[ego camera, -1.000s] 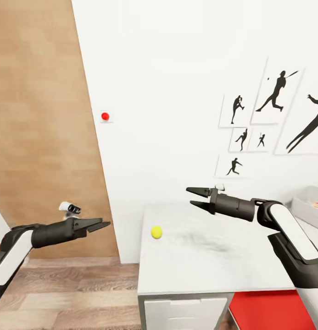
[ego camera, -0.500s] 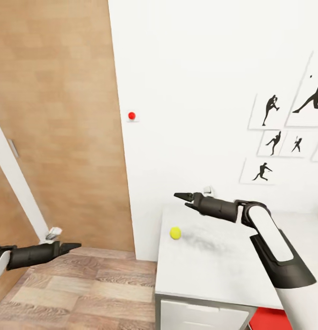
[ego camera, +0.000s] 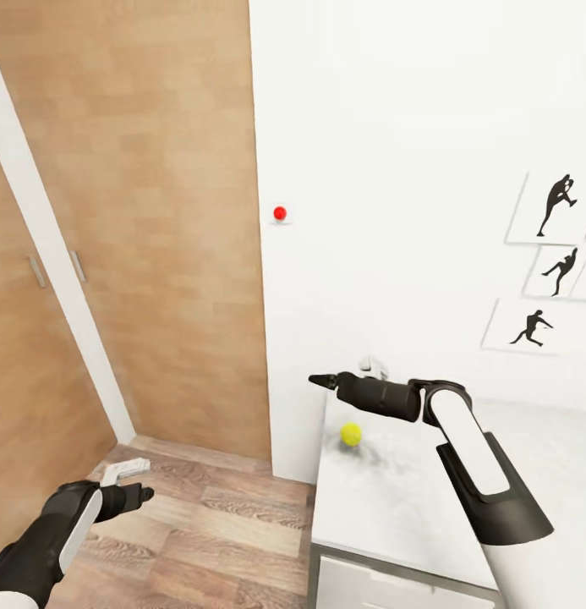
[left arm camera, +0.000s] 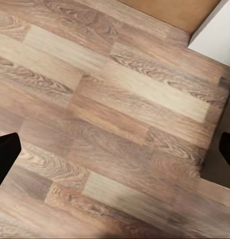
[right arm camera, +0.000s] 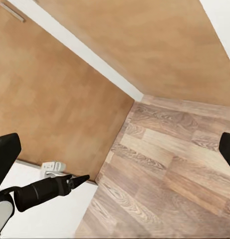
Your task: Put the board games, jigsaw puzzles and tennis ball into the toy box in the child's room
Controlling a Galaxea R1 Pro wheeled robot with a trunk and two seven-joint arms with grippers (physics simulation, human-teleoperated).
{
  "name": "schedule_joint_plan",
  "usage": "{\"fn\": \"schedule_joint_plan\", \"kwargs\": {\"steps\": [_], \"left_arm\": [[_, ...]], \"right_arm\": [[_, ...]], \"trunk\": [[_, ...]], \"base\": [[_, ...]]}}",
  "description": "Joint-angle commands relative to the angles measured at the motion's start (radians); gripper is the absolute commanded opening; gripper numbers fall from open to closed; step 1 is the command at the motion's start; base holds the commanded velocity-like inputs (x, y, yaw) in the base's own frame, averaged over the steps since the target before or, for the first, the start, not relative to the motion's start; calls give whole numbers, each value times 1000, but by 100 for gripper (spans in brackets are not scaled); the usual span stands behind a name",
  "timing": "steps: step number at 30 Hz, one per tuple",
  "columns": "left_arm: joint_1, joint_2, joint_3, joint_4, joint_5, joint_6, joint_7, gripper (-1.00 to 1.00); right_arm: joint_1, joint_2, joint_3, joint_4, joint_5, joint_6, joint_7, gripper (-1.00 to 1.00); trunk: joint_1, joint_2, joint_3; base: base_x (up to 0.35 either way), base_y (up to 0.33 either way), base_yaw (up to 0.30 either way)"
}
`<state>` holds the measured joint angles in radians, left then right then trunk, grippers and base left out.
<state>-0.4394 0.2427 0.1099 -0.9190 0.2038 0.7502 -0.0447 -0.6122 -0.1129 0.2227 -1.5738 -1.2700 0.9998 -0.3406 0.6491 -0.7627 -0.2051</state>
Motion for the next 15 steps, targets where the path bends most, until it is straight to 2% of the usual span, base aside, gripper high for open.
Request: {"fn": "schedule_joint_plan", "kwargs": {"steps": [1,3,7,11,13,15], "left_arm": [[-1,-8,-9,-1,-2,4,2,100],[-1,-15,-24,-2,-2,3,8,100],[-2,-21,-43,-4,-1,2,12,100],[-2,-24,-46,-13,-1,1,13,100],[-2,-26,-47,-15,-1,1,13,100],[-3,-26,-47,-16,-1,1,13,100]], "right_arm": [[24,0,14,-1,-12,-2,-3,100],[56,3,29,-1,-14,-4,21,100],[87,11,38,-2,-16,-8,174,100],[130,12,37,-1,-14,-61,318,100],[152,8,36,-2,-14,-85,368,100],[160,7,35,-2,-13,-94,391,100]], "trunk": [[0,-1,-2],[0,-1,-2],[0,-1,-2],[0,-1,-2],[0,-1,-2],[0,-1,-2]], "base": [[0,0,31],[0,0,18],[0,0,5],[0,0,1],[0,0,0],[0,0,0]]}}
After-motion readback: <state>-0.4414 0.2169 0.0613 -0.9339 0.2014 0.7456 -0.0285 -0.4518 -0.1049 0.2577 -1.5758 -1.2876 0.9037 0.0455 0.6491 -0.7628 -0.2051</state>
